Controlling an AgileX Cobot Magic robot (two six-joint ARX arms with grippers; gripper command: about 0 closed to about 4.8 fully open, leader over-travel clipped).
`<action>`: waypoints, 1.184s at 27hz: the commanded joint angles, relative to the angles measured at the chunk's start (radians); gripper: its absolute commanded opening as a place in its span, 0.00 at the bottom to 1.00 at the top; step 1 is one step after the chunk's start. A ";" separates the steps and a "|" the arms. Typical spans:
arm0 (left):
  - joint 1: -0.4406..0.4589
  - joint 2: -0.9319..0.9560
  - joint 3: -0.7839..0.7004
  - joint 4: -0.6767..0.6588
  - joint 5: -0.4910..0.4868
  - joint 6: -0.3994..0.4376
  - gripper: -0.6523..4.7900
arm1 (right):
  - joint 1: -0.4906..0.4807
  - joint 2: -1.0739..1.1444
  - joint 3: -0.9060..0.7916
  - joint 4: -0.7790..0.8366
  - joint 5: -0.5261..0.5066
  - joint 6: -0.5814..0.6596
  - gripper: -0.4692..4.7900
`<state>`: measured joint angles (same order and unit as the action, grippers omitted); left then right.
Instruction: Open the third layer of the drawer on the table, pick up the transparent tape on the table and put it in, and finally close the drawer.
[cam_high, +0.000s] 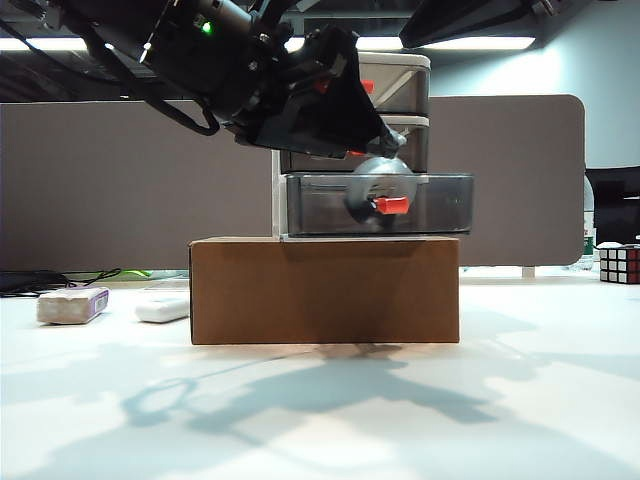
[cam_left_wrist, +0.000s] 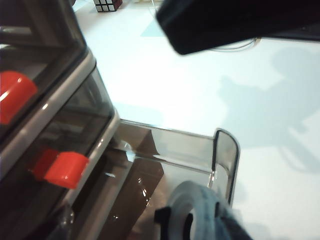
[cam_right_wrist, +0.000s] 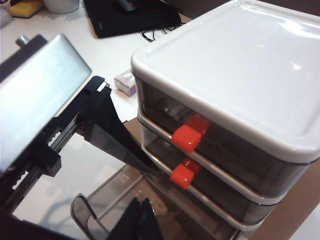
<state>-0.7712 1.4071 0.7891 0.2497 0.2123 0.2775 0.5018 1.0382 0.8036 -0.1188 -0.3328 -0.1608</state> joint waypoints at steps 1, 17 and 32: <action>0.000 -0.029 0.007 0.005 0.000 -0.042 0.79 | 0.000 -0.003 0.005 0.011 0.002 -0.005 0.08; -0.017 -0.048 0.007 -0.071 -0.180 0.105 0.93 | 0.000 -0.003 0.005 0.021 0.025 -0.009 0.08; -0.088 -0.126 0.008 -0.100 -0.332 0.089 0.92 | 0.000 -0.003 0.005 -0.004 0.027 -0.035 0.08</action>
<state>-0.8383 1.3113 0.7937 0.1741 -0.1093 0.3668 0.5014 1.0382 0.8036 -0.1234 -0.3065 -0.1890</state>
